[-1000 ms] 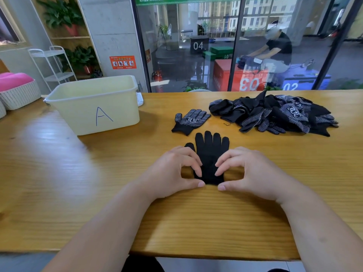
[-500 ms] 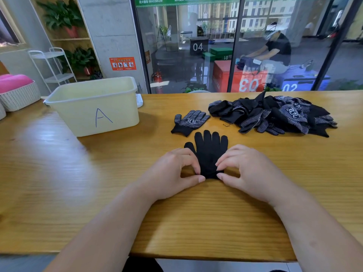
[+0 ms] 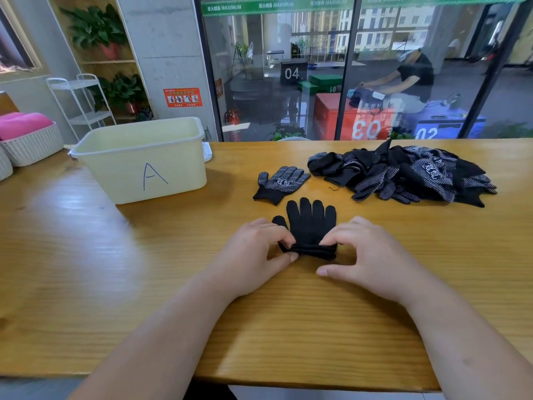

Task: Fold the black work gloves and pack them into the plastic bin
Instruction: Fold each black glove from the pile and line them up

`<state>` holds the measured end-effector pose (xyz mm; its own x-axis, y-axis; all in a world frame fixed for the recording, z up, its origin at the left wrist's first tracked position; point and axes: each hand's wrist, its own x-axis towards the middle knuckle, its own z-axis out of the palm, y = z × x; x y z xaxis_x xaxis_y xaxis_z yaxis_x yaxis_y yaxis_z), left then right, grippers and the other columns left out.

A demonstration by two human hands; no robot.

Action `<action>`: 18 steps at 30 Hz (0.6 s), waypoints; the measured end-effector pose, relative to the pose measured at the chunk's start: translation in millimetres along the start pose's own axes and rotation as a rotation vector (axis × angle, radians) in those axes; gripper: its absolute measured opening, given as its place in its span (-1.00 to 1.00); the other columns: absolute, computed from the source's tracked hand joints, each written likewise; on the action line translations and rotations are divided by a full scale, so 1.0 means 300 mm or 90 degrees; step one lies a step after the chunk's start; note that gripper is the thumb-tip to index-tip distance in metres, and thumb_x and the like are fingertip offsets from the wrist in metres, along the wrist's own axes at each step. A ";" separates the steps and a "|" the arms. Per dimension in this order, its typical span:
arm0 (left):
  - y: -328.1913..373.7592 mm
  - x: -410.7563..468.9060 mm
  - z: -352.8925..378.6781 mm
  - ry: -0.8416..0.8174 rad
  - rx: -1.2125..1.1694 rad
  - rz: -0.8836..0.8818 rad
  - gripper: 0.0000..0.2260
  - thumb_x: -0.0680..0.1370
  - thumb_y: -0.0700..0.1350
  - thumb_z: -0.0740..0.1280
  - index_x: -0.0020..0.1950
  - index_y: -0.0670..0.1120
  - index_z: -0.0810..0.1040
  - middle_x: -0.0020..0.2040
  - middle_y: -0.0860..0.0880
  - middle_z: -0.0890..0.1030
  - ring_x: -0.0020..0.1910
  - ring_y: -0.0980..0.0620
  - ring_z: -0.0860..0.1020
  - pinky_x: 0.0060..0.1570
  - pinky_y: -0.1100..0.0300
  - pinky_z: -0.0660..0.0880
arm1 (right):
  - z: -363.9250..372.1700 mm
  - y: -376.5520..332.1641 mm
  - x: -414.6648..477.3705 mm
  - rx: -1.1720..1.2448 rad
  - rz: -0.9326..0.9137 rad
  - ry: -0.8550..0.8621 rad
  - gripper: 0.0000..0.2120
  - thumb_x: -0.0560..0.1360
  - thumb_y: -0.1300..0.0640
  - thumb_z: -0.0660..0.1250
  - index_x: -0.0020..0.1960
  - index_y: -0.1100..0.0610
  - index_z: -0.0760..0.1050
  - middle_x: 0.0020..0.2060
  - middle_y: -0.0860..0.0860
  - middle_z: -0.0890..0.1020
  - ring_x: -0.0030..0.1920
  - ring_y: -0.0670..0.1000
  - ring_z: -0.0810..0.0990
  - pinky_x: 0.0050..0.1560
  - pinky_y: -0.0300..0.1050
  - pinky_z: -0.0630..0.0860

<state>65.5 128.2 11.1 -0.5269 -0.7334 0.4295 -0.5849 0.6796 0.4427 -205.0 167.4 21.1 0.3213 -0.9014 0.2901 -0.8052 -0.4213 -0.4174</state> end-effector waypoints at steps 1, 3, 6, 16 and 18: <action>0.002 -0.001 0.000 0.006 -0.019 -0.013 -0.90 0.57 0.03 0.54 0.03 0.10 0.67 -0.05 0.29 0.61 0.08 0.17 0.56 0.09 0.10 0.55 | 0.005 0.001 0.002 0.006 0.018 0.016 -0.75 0.43 -0.29 0.54 0.05 -0.25 0.64 0.00 -0.31 0.63 0.13 -0.20 0.49 0.10 -0.03 0.52; 0.006 -0.003 -0.001 0.006 -0.053 -0.040 -0.91 0.57 0.03 0.54 0.02 0.13 0.67 -0.07 0.29 0.61 0.07 0.19 0.58 0.07 0.11 0.56 | 0.008 -0.003 0.005 0.024 0.067 0.046 -0.88 0.49 -0.23 0.51 0.00 -0.29 0.65 -0.08 -0.21 0.59 -0.01 -0.18 0.50 -0.03 -0.10 0.48; 0.008 -0.003 0.004 -0.006 -0.076 -0.071 -0.90 0.58 0.07 0.52 0.02 0.18 0.63 -0.10 0.24 0.65 0.07 0.17 0.60 0.06 0.09 0.57 | 0.007 -0.007 0.008 0.075 0.110 0.053 -0.94 0.54 -0.18 0.50 -0.03 -0.23 0.68 -0.17 -0.24 0.64 -0.14 -0.14 0.54 -0.21 -0.29 0.35; 0.036 0.010 0.019 0.009 -0.086 -0.168 -0.71 0.59 0.07 0.51 0.11 0.16 0.40 -0.14 0.22 0.69 -0.18 0.21 0.58 -0.18 0.38 0.41 | 0.039 -0.014 0.025 0.148 0.188 0.095 -0.71 0.52 -0.08 0.55 0.14 -0.20 0.50 -0.21 -0.29 0.71 -0.27 -0.15 0.59 -0.19 -0.13 0.47; 0.035 0.010 0.025 0.008 -0.055 -0.159 -0.74 0.58 0.05 0.51 0.06 0.17 0.42 -0.16 0.17 0.65 -0.12 0.18 0.56 -0.14 0.26 0.48 | 0.052 -0.021 0.025 0.091 0.177 0.108 -0.69 0.49 -0.08 0.55 0.11 -0.22 0.46 -0.20 -0.24 0.66 -0.25 -0.13 0.57 -0.17 -0.04 0.54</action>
<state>53.1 133.0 11.4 -0.3655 -0.8784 0.3080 -0.6406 0.4774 0.6014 -189.7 161.8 12.5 0.0029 -0.9593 0.2823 -0.7680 -0.1829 -0.6138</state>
